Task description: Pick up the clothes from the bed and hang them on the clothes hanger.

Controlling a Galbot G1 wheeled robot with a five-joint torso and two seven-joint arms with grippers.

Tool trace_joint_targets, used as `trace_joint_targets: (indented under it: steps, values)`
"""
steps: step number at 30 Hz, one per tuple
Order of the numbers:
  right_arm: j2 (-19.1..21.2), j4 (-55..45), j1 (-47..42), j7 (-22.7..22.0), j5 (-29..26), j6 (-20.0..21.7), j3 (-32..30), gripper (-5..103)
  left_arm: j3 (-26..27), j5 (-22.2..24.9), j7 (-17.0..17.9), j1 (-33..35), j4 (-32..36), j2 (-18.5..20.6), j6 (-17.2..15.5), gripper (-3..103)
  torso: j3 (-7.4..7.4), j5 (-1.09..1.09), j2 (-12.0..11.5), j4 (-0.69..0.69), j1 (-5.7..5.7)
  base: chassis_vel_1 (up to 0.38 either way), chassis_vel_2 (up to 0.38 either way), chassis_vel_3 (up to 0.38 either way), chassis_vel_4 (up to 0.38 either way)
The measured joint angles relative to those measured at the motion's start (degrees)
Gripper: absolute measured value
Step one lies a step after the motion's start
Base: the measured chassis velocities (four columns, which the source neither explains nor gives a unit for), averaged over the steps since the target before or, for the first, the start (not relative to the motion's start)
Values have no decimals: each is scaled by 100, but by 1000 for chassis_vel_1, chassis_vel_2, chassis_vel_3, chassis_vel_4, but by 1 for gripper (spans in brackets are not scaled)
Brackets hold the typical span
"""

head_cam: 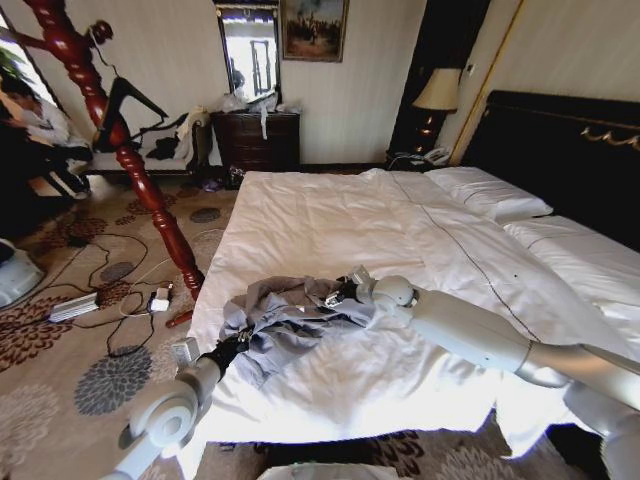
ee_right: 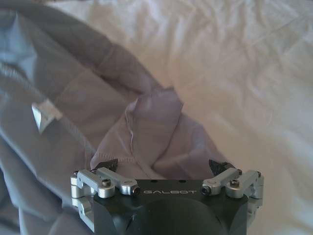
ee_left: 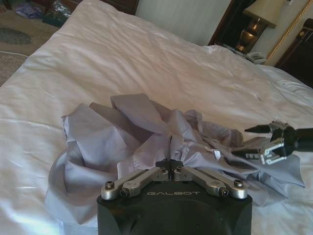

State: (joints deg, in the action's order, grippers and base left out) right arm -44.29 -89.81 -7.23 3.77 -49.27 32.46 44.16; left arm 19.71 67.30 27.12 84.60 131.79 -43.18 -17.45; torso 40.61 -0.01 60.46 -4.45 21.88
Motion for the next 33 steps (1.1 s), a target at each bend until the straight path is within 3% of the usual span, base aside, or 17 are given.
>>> trace_joint_targets:
  steps: [12, 15, 18, 20, 24, 29, 33]
  values:
    - [101, -156, 24, 193, 223, 135, 397, 101, 23, -5, -16, -33, -5, 7, 17, 0, 0, 1, 0, -2, 0, 0, 0, 0, 0]
    - [92, -135, 32, 219, 234, 150, 449, 96, 24, -4, -16, -25, 2, 7, 18, 0, 0, 1, 0, -1, 0, 0, 0, 0, 0]
    - [76, -115, 34, 228, 210, 195, 490, 81, 40, -5, -16, -5, 10, 7, 20, 0, 0, 1, 0, -1, 0, 0, 0, 0, 0]
    - [73, -114, 33, 229, 188, 209, 498, 81, 43, -6, -16, 0, 11, 5, 21, 0, 0, 1, 0, -1, 0, 0, 0, 0, 0]
    - [81, -188, 12, 154, 116, 242, 496, 59, 45, -14, -16, 9, 13, -4, 22, 0, 0, 1, 0, -1, 0, 0, 0, 0, 0]
    - [108, -265, 4, 61, 115, 245, 461, 48, 45, -17, -16, 7, 13, 8, 23, 0, 0, 1, 0, -1, 0, 0, 0, 0, 0]
    - [183, -375, -28, -14, 179, 245, 363, 27, 48, -16, -16, 5, 33, 29, 25, 0, 0, 1, 0, -1, 0, 0, 0, 0, 0]
